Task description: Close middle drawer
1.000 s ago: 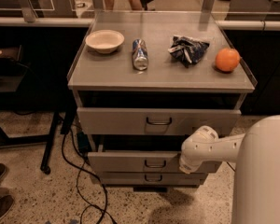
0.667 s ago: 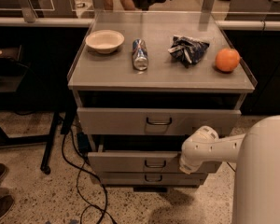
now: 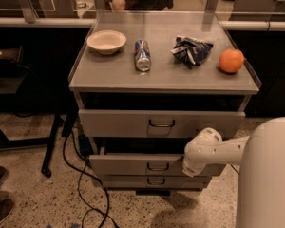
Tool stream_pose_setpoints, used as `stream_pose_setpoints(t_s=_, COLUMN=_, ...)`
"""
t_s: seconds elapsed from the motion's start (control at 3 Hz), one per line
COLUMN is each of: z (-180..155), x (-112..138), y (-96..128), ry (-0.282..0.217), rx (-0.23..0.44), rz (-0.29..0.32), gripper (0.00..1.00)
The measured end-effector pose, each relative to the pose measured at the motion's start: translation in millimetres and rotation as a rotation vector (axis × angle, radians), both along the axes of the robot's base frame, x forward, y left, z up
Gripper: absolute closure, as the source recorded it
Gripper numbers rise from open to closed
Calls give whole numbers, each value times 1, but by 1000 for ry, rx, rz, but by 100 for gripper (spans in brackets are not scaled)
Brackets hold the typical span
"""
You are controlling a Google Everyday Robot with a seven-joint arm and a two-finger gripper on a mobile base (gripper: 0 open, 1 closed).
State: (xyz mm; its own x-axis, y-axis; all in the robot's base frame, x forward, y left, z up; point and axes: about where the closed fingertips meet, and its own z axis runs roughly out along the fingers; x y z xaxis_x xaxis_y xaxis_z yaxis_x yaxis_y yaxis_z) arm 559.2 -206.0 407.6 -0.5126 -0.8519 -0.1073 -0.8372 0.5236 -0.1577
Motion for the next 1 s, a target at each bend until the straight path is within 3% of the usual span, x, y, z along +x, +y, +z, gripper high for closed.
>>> stream_pose_setpoints(t_s=0.33, z=0, x=0, y=0, ry=0, rx=0, rz=0, gripper=11)
stream_pose_setpoints(t_s=0.67, z=0, x=0, y=0, ry=0, rx=0, rz=0, gripper=0)
stream_pose_setpoints(t_s=1.0, z=0, x=0, y=0, ry=0, rx=0, rz=0, gripper=0)
